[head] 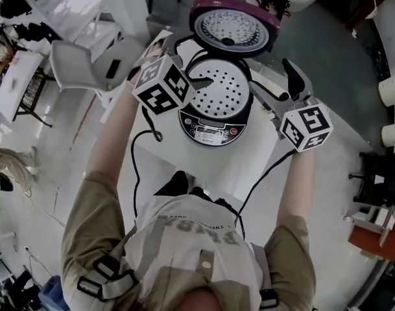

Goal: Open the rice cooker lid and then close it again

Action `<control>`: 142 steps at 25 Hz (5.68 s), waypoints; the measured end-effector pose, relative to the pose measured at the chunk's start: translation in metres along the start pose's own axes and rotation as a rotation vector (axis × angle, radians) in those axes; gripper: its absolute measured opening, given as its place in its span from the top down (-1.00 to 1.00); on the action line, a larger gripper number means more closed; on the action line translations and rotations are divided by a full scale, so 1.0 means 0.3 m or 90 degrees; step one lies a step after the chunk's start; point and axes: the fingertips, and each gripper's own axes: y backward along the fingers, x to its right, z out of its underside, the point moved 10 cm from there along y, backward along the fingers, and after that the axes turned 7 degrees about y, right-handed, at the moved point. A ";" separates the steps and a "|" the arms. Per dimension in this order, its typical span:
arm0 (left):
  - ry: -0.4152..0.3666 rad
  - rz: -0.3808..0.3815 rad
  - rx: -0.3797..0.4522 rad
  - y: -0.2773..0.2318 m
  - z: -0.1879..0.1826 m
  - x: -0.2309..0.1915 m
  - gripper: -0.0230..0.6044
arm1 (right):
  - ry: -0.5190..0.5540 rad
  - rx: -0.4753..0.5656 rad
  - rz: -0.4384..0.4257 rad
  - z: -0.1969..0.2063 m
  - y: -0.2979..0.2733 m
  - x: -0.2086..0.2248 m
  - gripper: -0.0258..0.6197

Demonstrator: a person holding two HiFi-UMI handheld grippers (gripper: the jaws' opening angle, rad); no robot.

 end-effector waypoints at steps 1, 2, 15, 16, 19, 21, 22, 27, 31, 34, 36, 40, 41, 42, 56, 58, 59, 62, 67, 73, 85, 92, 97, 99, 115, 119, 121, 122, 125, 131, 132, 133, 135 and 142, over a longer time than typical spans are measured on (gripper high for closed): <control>-0.005 0.002 0.002 -0.005 -0.004 -0.017 -0.72 | 0.006 -0.003 0.001 -0.009 -0.011 0.010 -0.49; -0.010 0.005 0.003 -0.010 -0.007 -0.034 -0.72 | 0.012 -0.006 0.001 -0.018 -0.022 0.017 -0.49; -0.057 0.029 0.016 -0.094 -0.039 -0.227 -0.72 | 0.079 -0.062 0.007 -0.071 -0.170 0.142 -0.49; -0.060 0.030 0.017 -0.102 -0.043 -0.239 -0.72 | 0.082 -0.066 0.009 -0.071 -0.178 0.153 -0.49; -0.071 0.033 0.018 -0.119 -0.055 -0.269 -0.72 | 0.090 -0.081 0.014 -0.070 -0.199 0.184 -0.49; -0.076 0.035 0.018 -0.132 -0.060 -0.295 -0.72 | 0.095 -0.091 0.016 -0.071 -0.216 0.207 -0.49; -0.077 0.036 0.017 -0.140 -0.060 -0.308 -0.72 | 0.098 -0.095 0.016 -0.071 -0.226 0.218 -0.49; -0.078 0.043 0.014 -0.172 -0.054 -0.357 -0.72 | 0.092 -0.097 -0.024 -0.075 -0.257 0.260 -0.50; -0.085 0.046 0.005 -0.192 -0.052 -0.394 -0.72 | 0.121 -0.124 -0.032 -0.081 -0.286 0.299 -0.50; -0.088 0.054 -0.004 -0.212 -0.045 -0.416 -0.72 | 0.131 -0.143 -0.044 -0.074 -0.311 0.319 -0.50; -0.088 0.060 -0.006 -0.224 -0.040 -0.428 -0.72 | 0.135 -0.155 -0.052 -0.065 -0.329 0.326 -0.50; -0.091 0.068 -0.015 -0.243 -0.030 -0.444 -0.72 | 0.140 -0.169 -0.067 -0.050 -0.355 0.331 -0.50; -0.093 0.072 -0.019 -0.248 -0.029 -0.444 -0.72 | 0.141 -0.170 -0.068 -0.048 -0.358 0.333 -0.50; -0.097 0.076 -0.022 -0.252 -0.027 -0.442 -0.72 | 0.141 -0.170 -0.068 -0.047 -0.360 0.335 -0.50; -0.131 0.097 -0.046 -0.250 -0.020 -0.404 -0.72 | 0.150 -0.190 -0.081 -0.039 -0.354 0.328 -0.50; -0.133 0.096 -0.048 -0.243 -0.018 -0.396 -0.72 | 0.151 -0.190 -0.084 -0.039 -0.347 0.320 -0.50; -0.135 0.096 -0.049 -0.240 -0.017 -0.391 -0.72 | 0.152 -0.191 -0.085 -0.038 -0.344 0.316 -0.50; -0.137 0.097 -0.052 -0.229 -0.013 -0.377 -0.72 | 0.153 -0.192 -0.091 -0.038 -0.331 0.303 -0.50; -0.138 0.096 -0.054 -0.200 -0.012 -0.350 -0.72 | 0.155 -0.190 -0.100 -0.044 -0.304 0.277 -0.50; -0.137 0.095 -0.063 -0.173 -0.005 -0.310 -0.72 | 0.159 -0.192 -0.112 -0.039 -0.273 0.242 -0.50; -0.137 0.101 -0.079 -0.112 0.018 -0.219 -0.72 | 0.166 -0.198 -0.144 -0.022 -0.202 0.165 -0.50; -0.143 0.109 -0.091 -0.082 0.035 -0.164 -0.72 | 0.173 -0.206 -0.158 -0.004 -0.168 0.120 -0.50; -0.142 0.114 -0.094 -0.062 0.048 -0.133 -0.72 | 0.174 -0.208 -0.164 0.005 -0.147 0.092 -0.50; -0.142 0.115 -0.096 -0.057 0.055 -0.120 -0.72 | 0.175 -0.208 -0.167 0.012 -0.139 0.081 -0.50; -0.141 0.122 -0.116 -0.016 0.097 -0.013 -0.72 | 0.186 -0.221 -0.206 0.057 -0.084 0.007 -0.50; -0.141 0.123 -0.124 -0.010 0.112 0.016 -0.72 | 0.184 -0.223 -0.215 0.074 -0.071 -0.012 -0.50; -0.143 0.123 -0.129 -0.007 0.119 0.028 -0.72 | 0.185 -0.225 -0.219 0.081 -0.066 -0.021 -0.50; -0.143 0.123 -0.131 -0.005 0.122 0.034 -0.72 | 0.185 -0.226 -0.222 0.083 -0.063 -0.025 -0.50; -0.144 0.124 -0.136 -0.001 0.130 0.053 -0.72 | 0.184 -0.228 -0.232 0.092 -0.053 -0.036 -0.50; -0.140 0.123 -0.140 0.004 0.152 0.091 -0.72 | 0.183 -0.231 -0.254 0.113 -0.036 -0.058 -0.50; -0.139 0.123 -0.141 0.005 0.155 0.096 -0.72 | 0.182 -0.232 -0.259 0.115 -0.034 -0.062 -0.50; -0.139 0.123 -0.142 0.007 0.158 0.101 -0.72 | 0.183 -0.233 -0.263 0.117 -0.032 -0.066 -0.50; -0.138 0.126 -0.145 0.009 0.162 0.110 -0.72 | 0.186 -0.238 -0.268 0.125 -0.027 -0.071 -0.50; -0.141 0.129 -0.153 0.011 0.188 0.151 -0.72 | 0.187 -0.249 -0.292 0.154 -0.015 -0.090 -0.50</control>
